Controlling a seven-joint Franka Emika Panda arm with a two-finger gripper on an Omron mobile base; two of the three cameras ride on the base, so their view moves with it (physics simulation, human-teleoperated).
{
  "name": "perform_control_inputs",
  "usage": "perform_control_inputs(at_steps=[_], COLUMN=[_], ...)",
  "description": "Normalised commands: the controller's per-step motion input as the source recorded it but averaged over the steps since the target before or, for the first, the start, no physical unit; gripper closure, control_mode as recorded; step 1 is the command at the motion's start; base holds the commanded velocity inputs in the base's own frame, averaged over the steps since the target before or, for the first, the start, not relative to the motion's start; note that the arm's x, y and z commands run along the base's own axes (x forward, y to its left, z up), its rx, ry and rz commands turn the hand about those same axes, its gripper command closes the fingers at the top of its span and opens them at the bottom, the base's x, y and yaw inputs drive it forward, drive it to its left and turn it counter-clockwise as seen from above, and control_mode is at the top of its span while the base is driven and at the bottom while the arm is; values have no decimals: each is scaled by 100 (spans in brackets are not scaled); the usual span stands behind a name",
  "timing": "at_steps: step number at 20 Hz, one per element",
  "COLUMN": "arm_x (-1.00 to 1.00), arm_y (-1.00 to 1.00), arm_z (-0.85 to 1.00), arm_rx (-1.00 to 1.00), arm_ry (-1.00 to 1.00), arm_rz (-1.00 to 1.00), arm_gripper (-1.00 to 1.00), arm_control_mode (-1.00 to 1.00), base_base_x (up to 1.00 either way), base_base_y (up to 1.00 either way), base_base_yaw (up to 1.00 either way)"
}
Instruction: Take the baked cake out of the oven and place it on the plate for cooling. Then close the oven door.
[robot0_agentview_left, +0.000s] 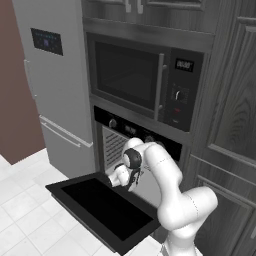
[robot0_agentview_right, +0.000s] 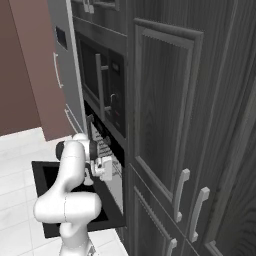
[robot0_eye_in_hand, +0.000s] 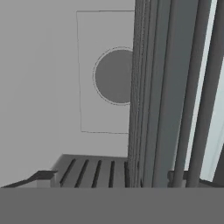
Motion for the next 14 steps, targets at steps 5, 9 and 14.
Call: perform_control_inputs(at_steps=[5, 9, 14], arm_x=[5, 0, 0], arm_y=[-3, 0, 0], arm_z=[-13, -7, -8], arm_rx=[0, 2, 11], arm_ry=[0, 0, 1], arm_rz=[0, 0, 0], arm_gripper=[100, 100, 100], arm_control_mode=[-100, -100, -100], base_base_x=[0, 0, 0], base_base_y=[0, 0, 0], base_base_yaw=[0, 0, 0])
